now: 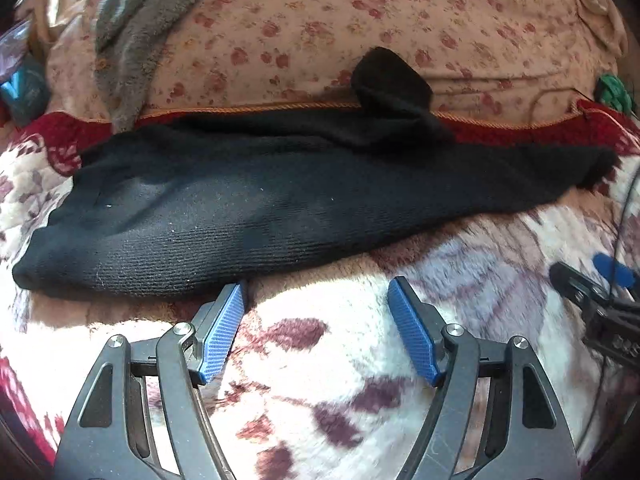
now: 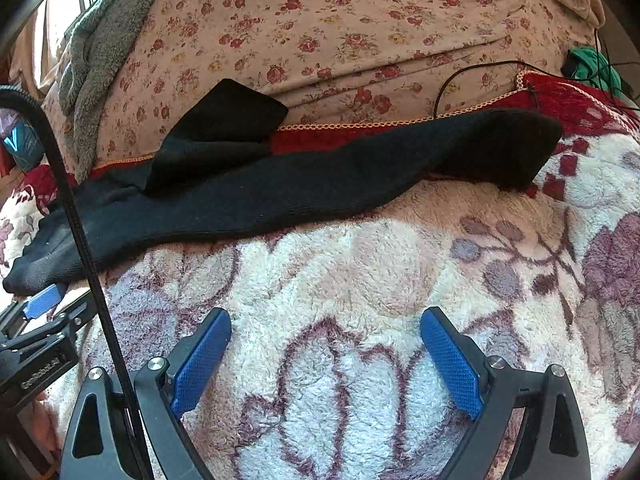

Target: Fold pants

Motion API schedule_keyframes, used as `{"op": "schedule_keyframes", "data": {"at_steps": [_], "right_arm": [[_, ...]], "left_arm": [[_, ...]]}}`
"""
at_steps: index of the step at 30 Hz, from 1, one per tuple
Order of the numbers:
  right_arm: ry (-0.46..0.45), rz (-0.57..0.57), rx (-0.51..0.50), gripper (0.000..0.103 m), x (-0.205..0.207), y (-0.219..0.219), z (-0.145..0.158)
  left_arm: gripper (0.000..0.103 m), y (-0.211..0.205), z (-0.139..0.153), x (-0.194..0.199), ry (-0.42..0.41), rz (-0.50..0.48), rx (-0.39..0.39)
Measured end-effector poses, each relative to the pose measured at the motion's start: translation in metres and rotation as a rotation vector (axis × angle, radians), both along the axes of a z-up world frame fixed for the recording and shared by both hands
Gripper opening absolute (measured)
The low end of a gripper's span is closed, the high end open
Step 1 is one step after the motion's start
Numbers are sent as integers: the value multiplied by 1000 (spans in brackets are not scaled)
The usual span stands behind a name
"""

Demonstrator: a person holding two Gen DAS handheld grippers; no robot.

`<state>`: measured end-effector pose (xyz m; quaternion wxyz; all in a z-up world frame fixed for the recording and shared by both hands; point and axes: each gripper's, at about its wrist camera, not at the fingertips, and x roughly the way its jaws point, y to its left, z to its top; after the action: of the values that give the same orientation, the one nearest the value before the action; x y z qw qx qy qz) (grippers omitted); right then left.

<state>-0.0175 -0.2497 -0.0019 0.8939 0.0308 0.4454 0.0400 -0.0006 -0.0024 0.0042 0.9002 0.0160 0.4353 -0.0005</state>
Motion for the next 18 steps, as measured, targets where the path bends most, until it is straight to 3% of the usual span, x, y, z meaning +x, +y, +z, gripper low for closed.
{"op": "schedule_keyframes", "data": {"at_steps": [6,9,13,18], "right_arm": [[23,60,61,94,6,-4,10],[15,123,157,83,0,-17,20],[2,80,247,83,-6,-34,28],[-8,-52,350,83,5,-72,32]], "left_arm": [[73,31,20,-16,-18,61,-58],[73,62,31,-25,-31,137,-118],[73,100,29,-29,7,226,-202],[73,139,18,-32,33,341,-284]]}}
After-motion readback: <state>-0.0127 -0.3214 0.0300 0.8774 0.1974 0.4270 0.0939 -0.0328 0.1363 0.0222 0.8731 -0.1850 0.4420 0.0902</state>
